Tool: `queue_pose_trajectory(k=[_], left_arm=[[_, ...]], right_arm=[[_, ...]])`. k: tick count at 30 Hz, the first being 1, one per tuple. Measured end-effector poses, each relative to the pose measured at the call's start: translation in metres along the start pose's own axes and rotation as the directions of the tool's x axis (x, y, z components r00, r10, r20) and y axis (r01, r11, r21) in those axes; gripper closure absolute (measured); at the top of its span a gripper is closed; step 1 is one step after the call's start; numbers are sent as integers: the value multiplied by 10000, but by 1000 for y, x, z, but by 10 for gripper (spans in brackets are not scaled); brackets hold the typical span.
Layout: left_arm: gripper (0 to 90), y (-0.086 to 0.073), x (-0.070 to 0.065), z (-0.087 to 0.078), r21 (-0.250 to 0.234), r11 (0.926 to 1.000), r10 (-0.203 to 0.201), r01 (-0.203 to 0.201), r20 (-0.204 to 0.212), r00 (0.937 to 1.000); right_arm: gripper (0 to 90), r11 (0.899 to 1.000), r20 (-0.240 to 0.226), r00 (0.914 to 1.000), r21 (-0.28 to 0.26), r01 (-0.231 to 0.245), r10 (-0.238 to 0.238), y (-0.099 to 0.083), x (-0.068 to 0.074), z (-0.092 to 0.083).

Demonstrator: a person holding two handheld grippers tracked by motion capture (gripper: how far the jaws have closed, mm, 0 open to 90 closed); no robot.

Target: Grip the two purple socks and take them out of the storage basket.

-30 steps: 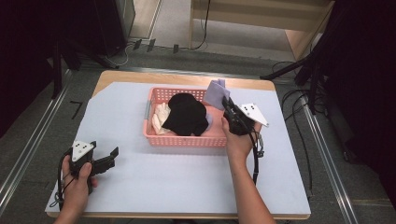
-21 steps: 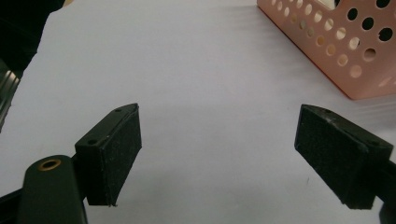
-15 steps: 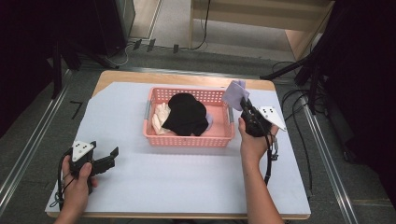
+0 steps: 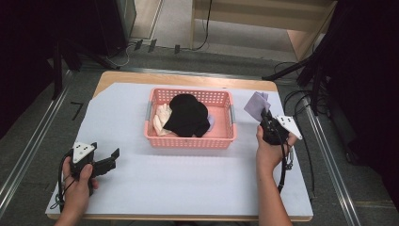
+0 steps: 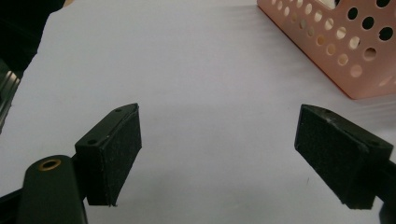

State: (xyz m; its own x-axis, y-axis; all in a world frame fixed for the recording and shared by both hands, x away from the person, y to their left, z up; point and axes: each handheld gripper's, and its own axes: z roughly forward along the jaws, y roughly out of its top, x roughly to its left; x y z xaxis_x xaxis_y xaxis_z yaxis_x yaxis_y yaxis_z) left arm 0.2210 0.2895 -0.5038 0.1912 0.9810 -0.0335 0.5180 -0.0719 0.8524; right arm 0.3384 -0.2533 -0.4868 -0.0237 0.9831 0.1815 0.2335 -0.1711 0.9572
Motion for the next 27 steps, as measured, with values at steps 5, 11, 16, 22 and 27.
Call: queue_pose_trajectory(k=[5, 11, 16, 22, 27], left_arm=[[153, 0, 0, 0, 5, 10000, 65, -65, 15, 10000], [153, 0, 0, 0, 2, 10000, 6, -6, -2, 10000], [153, 0, 0, 0, 4, 10000, 24, -24, 0, 10000], [153, 0, 0, 0, 13, 10000, 41, -41, 59, 10000], [153, 0, 0, 0, -7, 10000, 46, -46, 42, 10000]], right_arm=[[833, 9994, 257, 9997, 347, -69, 60, -8, -7, 0], [572, 9957, -50, 9963, 374, -851, 854, -7, -11, -4], [519, 9954, -458, 9946, 241, -925, 935, 0, -3, -6], [501, 9975, -1016, 9927, 353, -616, 649, 7, 16, -4], [482, 9986, -1497, 9886, 526, -75, 153, 16, 45, -2]])
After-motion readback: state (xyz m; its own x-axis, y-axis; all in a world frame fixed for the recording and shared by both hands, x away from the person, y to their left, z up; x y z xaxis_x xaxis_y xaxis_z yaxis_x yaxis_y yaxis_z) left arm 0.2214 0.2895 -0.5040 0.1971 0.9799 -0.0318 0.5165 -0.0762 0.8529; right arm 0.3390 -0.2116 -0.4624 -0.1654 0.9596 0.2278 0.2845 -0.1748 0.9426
